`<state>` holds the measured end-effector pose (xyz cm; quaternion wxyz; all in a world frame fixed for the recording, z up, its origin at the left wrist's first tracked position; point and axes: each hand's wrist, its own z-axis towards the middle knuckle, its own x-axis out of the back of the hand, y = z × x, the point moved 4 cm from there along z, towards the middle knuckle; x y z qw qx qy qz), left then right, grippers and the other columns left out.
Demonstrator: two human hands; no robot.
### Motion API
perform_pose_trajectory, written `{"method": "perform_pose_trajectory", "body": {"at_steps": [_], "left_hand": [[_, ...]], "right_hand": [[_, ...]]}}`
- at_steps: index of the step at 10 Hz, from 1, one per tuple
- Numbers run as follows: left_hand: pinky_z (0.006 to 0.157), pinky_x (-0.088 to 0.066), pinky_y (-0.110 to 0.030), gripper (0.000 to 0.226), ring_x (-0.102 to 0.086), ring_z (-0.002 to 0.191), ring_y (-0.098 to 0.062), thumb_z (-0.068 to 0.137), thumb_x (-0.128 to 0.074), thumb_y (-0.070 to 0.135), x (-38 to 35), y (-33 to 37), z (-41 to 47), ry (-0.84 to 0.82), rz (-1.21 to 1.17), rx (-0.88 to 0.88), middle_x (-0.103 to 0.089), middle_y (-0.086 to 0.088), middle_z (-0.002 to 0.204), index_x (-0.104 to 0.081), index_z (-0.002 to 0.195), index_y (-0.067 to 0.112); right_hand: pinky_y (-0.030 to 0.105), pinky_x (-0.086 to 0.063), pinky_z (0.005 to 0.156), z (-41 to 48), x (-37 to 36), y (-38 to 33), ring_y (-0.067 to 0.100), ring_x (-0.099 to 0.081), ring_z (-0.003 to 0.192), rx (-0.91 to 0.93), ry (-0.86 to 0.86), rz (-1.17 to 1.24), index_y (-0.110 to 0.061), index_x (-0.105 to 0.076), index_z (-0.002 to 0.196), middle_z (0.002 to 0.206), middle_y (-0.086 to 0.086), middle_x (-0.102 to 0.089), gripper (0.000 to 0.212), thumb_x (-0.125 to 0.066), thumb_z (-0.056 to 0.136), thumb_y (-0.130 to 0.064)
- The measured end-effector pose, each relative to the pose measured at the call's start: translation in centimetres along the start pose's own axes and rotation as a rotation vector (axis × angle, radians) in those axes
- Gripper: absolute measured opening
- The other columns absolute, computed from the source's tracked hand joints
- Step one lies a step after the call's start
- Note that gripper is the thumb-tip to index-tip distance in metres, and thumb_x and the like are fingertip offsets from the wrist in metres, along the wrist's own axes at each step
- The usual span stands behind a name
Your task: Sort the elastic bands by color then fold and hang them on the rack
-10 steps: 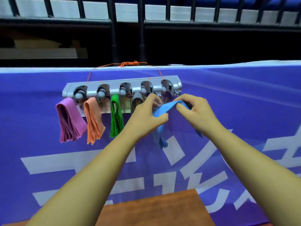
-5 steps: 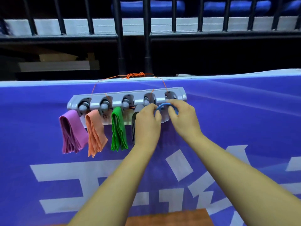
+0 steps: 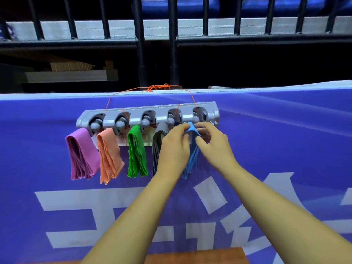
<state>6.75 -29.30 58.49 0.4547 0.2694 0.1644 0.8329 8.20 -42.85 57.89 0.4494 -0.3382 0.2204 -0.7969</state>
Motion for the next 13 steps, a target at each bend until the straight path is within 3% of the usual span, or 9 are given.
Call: {"method": "perform_pose_trajectory", "body": {"at_steps": [1,2,3,4,6,8,9,11,13], "left_hand": [[0.093,-0.05,-0.033,0.031,-0.061,0.107,-0.013,0.095,-0.054,0.013,-0.2,-0.1,0.0,-0.028,-0.026,-0.003,-0.066,0.002,0.119,-0.061,0.126,0.014],[0.097,-0.047,-0.023,0.032,-0.06,0.11,-0.009,0.096,-0.055,0.013,-0.3,-0.4,0.2,-0.008,-0.042,-0.002,-0.066,0.002,0.123,-0.062,0.127,0.013],[0.086,-0.04,-0.003,0.029,-0.059,0.098,0.005,0.096,-0.053,0.004,0.0,-0.6,0.2,0.098,-0.096,0.052,-0.068,0.006,0.114,-0.068,0.12,0.011],[0.081,-0.036,0.002,0.029,-0.055,0.092,0.017,0.096,-0.052,0.003,-0.2,-0.6,0.3,0.114,-0.142,0.088,-0.063,0.014,0.106,-0.069,0.118,0.009],[0.088,-0.039,-0.001,0.027,-0.057,0.103,0.003,0.097,-0.057,0.012,-0.4,-1.0,0.4,0.044,-0.161,0.085,-0.069,0.002,0.118,-0.068,0.122,0.011],[0.076,-0.036,0.004,0.027,-0.052,0.092,0.01,0.098,-0.051,0.005,-0.4,-0.5,0.8,0.054,-0.143,0.082,-0.062,0.011,0.102,-0.068,0.119,0.01],[0.086,-0.036,0.002,0.028,-0.05,0.102,0.009,0.099,-0.049,0.004,-0.5,-1.0,0.4,0.048,-0.15,0.073,-0.061,0.009,0.115,-0.067,0.12,0.008],[0.084,-0.036,-0.002,0.029,-0.054,0.093,0.001,0.099,-0.05,0.008,-0.9,-1.4,0.4,0.055,-0.093,0.024,-0.062,-0.002,0.112,-0.069,0.121,0.013],[0.094,-0.042,-0.019,0.036,-0.058,0.113,-0.012,0.096,-0.048,0.008,-0.3,-1.1,-1.0,-0.053,-0.09,0.127,-0.064,0.0,0.125,-0.061,0.129,0.014]], "right_hand": [[0.021,-0.054,0.084,0.0,0.0,0.1,0.0,-0.065,0.096,0.003,0.022,0.066,-0.024,-0.066,0.112,0.101,-0.013,-0.071,0.026,-0.059,0.09,-0.012],[0.016,-0.052,0.085,0.2,0.1,0.0,-0.003,-0.065,0.096,0.012,0.059,0.092,-0.021,-0.07,0.113,0.104,-0.013,-0.072,0.025,-0.058,0.093,-0.012],[0.011,-0.049,0.084,0.4,0.0,0.1,-0.004,-0.064,0.098,0.004,0.066,0.103,-0.023,-0.071,0.117,0.107,-0.014,-0.072,0.028,-0.059,0.093,-0.014],[0.009,-0.049,0.08,0.4,-0.4,0.1,-0.001,-0.065,0.093,-0.008,0.083,0.075,-0.022,-0.071,0.118,0.102,-0.011,-0.073,0.03,-0.059,0.093,-0.013],[0.016,-0.052,0.084,-0.4,-0.6,0.6,0.0,-0.065,0.098,-0.013,0.051,0.095,-0.022,-0.07,0.119,0.107,-0.012,-0.072,0.027,-0.064,0.092,-0.025],[0.012,-0.05,0.083,0.1,-0.6,-0.1,-0.003,-0.064,0.099,0.013,0.08,0.122,-0.022,-0.069,0.116,0.106,-0.013,-0.071,0.023,-0.058,0.096,-0.02],[0.012,-0.05,0.082,0.1,-0.7,0.1,-0.002,-0.065,0.097,0.008,0.077,0.098,-0.022,-0.07,0.117,0.106,-0.013,-0.072,0.024,-0.057,0.097,-0.021],[0.014,-0.05,0.074,-0.5,-0.9,0.1,-0.002,-0.064,0.086,-0.039,0.131,0.091,-0.024,-0.071,0.112,0.09,-0.017,-0.071,0.022,-0.056,0.097,-0.025],[0.02,-0.05,0.079,-1.6,-1.1,-0.6,0.008,-0.063,0.099,-0.146,0.029,-0.014,-0.028,-0.064,0.121,0.106,-0.009,-0.071,0.029,-0.055,0.094,-0.024]]}}
